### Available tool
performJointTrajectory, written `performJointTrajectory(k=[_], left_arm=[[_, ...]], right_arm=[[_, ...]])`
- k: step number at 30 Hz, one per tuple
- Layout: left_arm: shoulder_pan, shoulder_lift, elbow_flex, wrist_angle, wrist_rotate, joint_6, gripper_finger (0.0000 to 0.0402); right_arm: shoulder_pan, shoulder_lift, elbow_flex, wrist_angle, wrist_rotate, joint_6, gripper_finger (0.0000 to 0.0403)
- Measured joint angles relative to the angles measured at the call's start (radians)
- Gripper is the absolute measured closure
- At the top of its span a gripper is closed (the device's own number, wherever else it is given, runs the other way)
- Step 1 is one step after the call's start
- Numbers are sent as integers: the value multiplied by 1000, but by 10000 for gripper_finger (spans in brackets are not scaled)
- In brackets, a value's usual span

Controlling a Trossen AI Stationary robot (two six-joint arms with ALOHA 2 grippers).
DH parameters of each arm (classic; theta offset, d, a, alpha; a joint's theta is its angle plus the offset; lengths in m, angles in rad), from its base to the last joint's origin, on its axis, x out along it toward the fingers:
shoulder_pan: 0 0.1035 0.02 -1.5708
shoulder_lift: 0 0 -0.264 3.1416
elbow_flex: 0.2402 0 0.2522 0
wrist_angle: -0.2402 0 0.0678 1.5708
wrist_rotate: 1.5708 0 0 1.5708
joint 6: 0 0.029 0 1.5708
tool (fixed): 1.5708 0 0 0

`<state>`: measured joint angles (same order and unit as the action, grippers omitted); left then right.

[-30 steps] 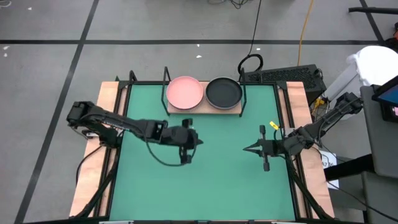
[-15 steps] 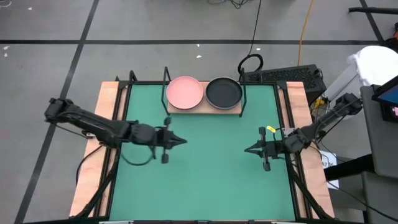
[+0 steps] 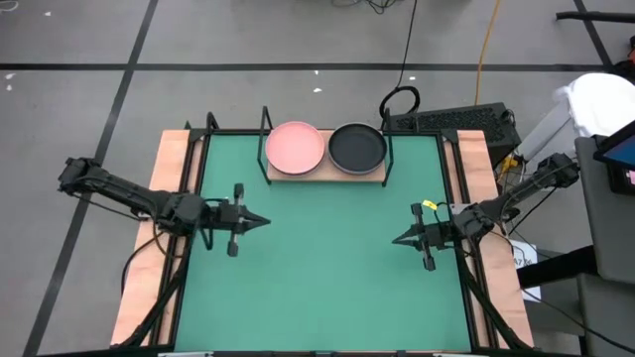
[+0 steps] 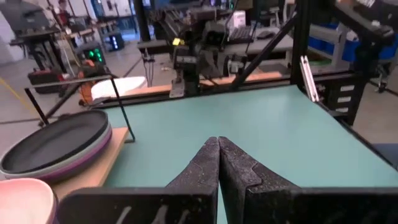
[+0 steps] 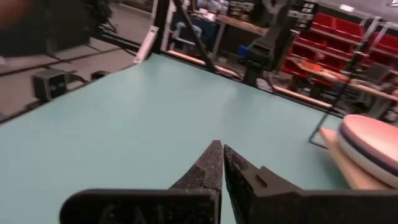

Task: Place and stack plates onto a shelf
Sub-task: Return to Home Position

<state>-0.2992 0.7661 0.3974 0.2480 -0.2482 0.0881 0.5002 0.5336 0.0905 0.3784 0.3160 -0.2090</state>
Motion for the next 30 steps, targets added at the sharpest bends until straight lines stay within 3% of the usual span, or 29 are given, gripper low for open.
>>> performJointTrajectory(k=[16,30], left_arm=[[-1,-158,-147,-20,20,15,398],[0,-329,-306,2,20,-20,399]], right_arm=[[-121,-36,-45,-2,-192,32,403],[-173,-36,-48,-38,-191,25,403]])
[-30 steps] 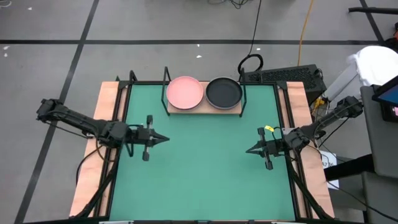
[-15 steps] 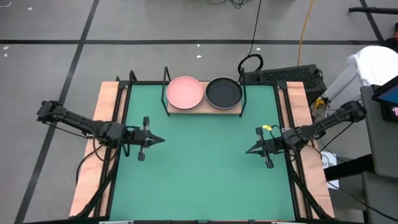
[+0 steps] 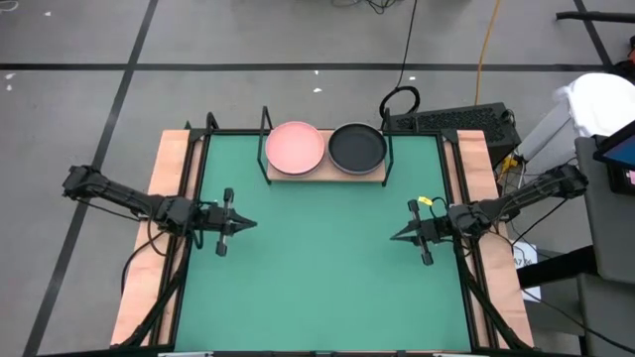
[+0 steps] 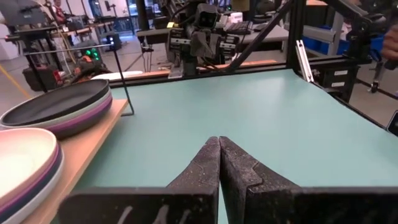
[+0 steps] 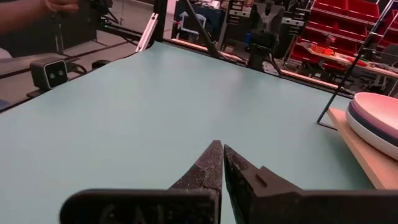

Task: Place and stack plates onto a shelf
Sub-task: Return to Home Position

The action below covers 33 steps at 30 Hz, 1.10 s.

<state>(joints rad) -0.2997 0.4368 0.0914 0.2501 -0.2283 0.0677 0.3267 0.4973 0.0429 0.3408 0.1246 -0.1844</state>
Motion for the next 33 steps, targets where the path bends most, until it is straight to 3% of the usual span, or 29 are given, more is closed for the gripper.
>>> performJointTrajectory(k=[7,13,24,33], left_arm=[[6,-64,-43,0,-8,1,399],[27,-80,-48,-10,-9,1,399],[30,-79,-48,-21,-9,-1,399],[30,-79,-48,-25,-9,-38,399]], right_arm=[[-3,-8,-1,-14,1,-23,403],[-84,-35,-4,-17,-4,-36,403],[-272,-84,-28,-41,-232,-43,403],[-405,-154,-28,-39,-231,-59,403]])
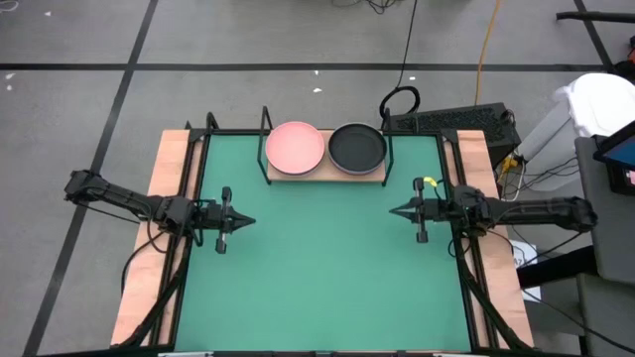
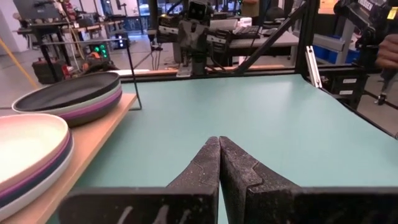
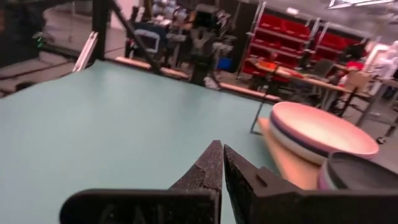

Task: Place and stack plates onto a shelf
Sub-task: Return to Home Position

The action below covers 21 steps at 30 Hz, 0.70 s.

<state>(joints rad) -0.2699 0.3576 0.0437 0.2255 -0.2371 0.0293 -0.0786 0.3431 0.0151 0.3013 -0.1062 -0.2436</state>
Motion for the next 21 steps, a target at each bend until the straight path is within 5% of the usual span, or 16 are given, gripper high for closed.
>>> performJointTrajectory(k=[21], left_arm=[[0,-80,0,-100,-75,13,399]], right_arm=[[-10,-208,0,-188,-8,132,403]])
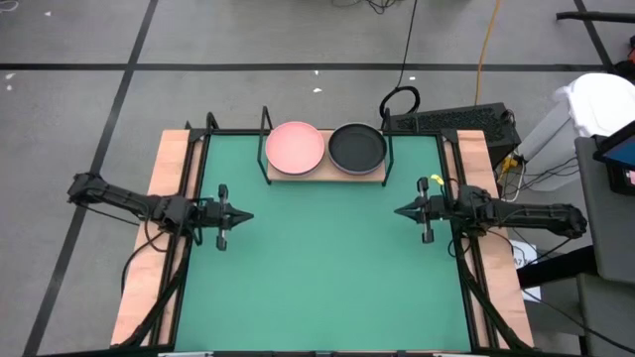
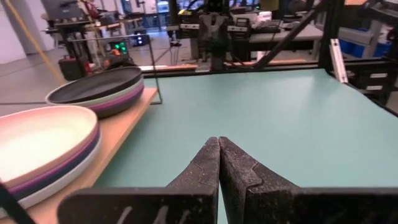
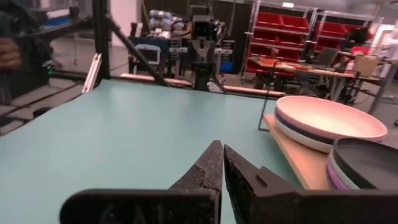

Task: Place and stack plates onto a shelf
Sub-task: Return to Home Position

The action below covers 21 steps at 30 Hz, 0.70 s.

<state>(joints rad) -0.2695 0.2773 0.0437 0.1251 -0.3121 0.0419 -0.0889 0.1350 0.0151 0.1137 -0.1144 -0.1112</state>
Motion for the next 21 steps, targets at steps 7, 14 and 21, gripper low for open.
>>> performJointTrajectory(k=[7,14,21], left_arm=[[0,-118,0,-106,-13,5,399],[-1,-260,1,-168,-29,50,399],[1,-273,1,-168,-29,97,399]], right_arm=[[60,-47,0,-14,137,-5,403],[139,-60,0,-34,193,-21,403],[186,-62,0,-70,190,-6,403]])
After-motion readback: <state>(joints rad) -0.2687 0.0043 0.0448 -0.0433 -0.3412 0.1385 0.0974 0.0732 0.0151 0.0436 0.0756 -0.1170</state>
